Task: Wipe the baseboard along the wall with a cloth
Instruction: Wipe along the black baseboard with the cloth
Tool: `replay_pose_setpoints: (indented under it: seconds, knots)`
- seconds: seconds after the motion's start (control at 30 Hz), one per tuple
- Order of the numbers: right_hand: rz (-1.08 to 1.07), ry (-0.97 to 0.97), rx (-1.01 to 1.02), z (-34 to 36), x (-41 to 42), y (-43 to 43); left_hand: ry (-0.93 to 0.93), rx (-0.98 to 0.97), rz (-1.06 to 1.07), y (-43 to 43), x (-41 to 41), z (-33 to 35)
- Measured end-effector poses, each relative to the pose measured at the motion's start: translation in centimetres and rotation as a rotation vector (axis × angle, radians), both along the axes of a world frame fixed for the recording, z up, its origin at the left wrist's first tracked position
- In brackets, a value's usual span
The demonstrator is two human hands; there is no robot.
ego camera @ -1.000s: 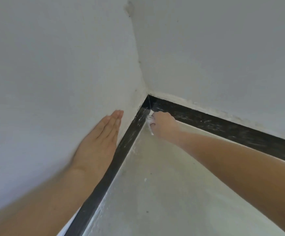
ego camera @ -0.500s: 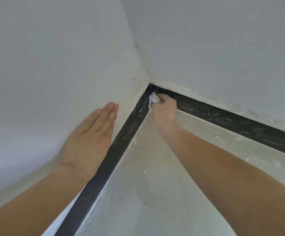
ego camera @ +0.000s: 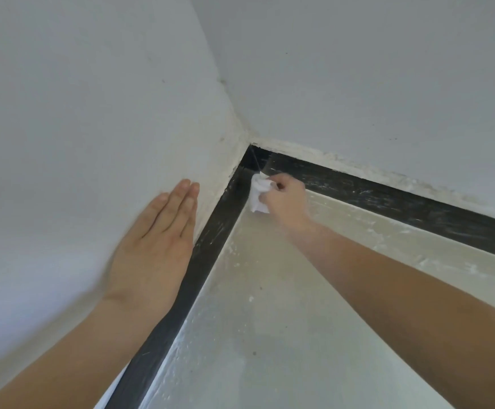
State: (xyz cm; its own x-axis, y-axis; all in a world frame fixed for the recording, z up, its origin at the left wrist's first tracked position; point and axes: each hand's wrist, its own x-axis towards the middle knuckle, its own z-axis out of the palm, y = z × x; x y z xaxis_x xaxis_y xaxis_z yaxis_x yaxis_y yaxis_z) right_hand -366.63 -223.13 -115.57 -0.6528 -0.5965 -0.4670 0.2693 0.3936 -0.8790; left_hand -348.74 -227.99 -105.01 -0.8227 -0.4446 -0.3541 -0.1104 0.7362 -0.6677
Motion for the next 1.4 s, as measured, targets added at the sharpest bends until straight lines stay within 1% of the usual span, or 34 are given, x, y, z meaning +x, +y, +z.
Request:
replay_pose_setpoints:
  seconds: [0.07, 0.13, 0.2, 0.27, 0.33, 0.43, 0.47, 0.53, 0.57, 0.6, 0.63, 0.7, 0.77, 0.83, 0.9, 0.97, 1.07, 1.13, 1.2, 1.27, 1.3, 1.33, 1.4]
  knots:
    - [-0.093, -0.021, -0.007, 0.1, -0.7, -0.8, -0.034, 0.002, 0.031, 0.2, -0.2, 0.0]
    - [-0.095, -0.038, 0.019, -0.3, -0.1, -2.0, -0.068, 0.015, 0.062, 0.3, -0.3, 0.1]
    - [-0.194, -0.11, 0.028, -0.7, 0.8, -3.4, -0.069, 0.037, 0.071, 0.2, -0.3, 0.1]
    - [-0.299, -0.228, 0.071, -0.7, 1.3, -4.4, -0.053, 0.056, 0.075, 0.3, -0.3, 0.2]
    - [-0.315, -0.29, 0.111, -0.7, 1.4, -4.5, -0.035, 0.067, 0.073, 0.2, -0.3, 0.2]
    - [-0.097, -0.227, 0.228, -0.8, 2.4, -3.3, -0.015, 0.063, 0.075, 0.2, -0.4, 0.1]
    - [-0.02, -0.271, 0.245, -1.0, 2.9, -2.6, -0.013, 0.065, 0.08, 0.2, -0.4, 0.1]
    - [0.126, -0.43, 0.244, -1.1, 3.4, -1.4, -0.009, 0.066, 0.074, 0.0, -0.4, -0.1]
    - [0.181, -0.46, 0.236, -1.1, 3.3, -0.9, -0.004, 0.066, 0.068, 0.0, -0.3, -0.2]
    - [0.197, -0.452, 0.234, -0.8, 3.1, -0.8, -0.004, 0.066, 0.064, -0.1, -0.3, -0.2]
    - [0.155, -0.406, 0.227, -0.9, 2.4, -0.8, -0.01, 0.065, 0.064, -0.1, -0.3, -0.1]
    - [-0.073, -0.364, 0.168, -0.1, 1.0, -1.2, -0.025, 0.052, 0.06, -0.1, -0.3, -0.1]
    - [-0.244, -0.315, 0.011, 0.7, 0.1, -1.8, -0.034, 0.043, 0.046, -0.1, -0.2, -0.2]
    - [-0.29, -0.25, -0.108, 1.4, 0.8, -2.5, -0.043, 0.034, 0.041, -0.2, -0.1, -0.3]
    - [-0.322, -0.278, -0.135, 1.8, 2.0, -2.8, -0.042, 0.024, 0.04, -0.1, -0.1, -0.3]
    - [-0.301, -0.287, -0.114, 1.8, 3.0, -2.7, -0.025, 0.023, 0.029, -0.1, -0.1, -0.3]
    - [-0.175, -0.243, -0.088, 1.6, 4.2, -1.8, -0.012, 0.009, -0.001, -0.2, 0.0, -0.5]
    - [-0.08, -0.266, -0.104, 1.4, 5.2, -0.8, -0.025, 0.002, -0.002, -0.1, 0.0, -0.5]
    - [0.079, -0.233, -0.099, 1.1, 5.9, 0.0, -0.05, -0.012, 0.001, 0.0, 0.0, -0.3]
    - [0.3, -0.12, -0.05, 1.0, 6.1, 0.6, -0.054, -0.028, -0.011, -0.1, 0.2, -0.3]
    - [0.334, -0.103, -0.035, 1.2, 5.9, 0.9, -0.047, -0.029, -0.018, -0.1, 0.4, -0.3]
    - [0.304, -0.12, -0.041, 1.5, 5.6, 1.1, -0.035, -0.027, -0.014, -0.2, 0.7, -0.4]
    - [0.111, -0.175, -0.066, 1.6, 4.4, 0.9, -0.011, -0.034, -0.003, -0.2, 1.3, -0.3]
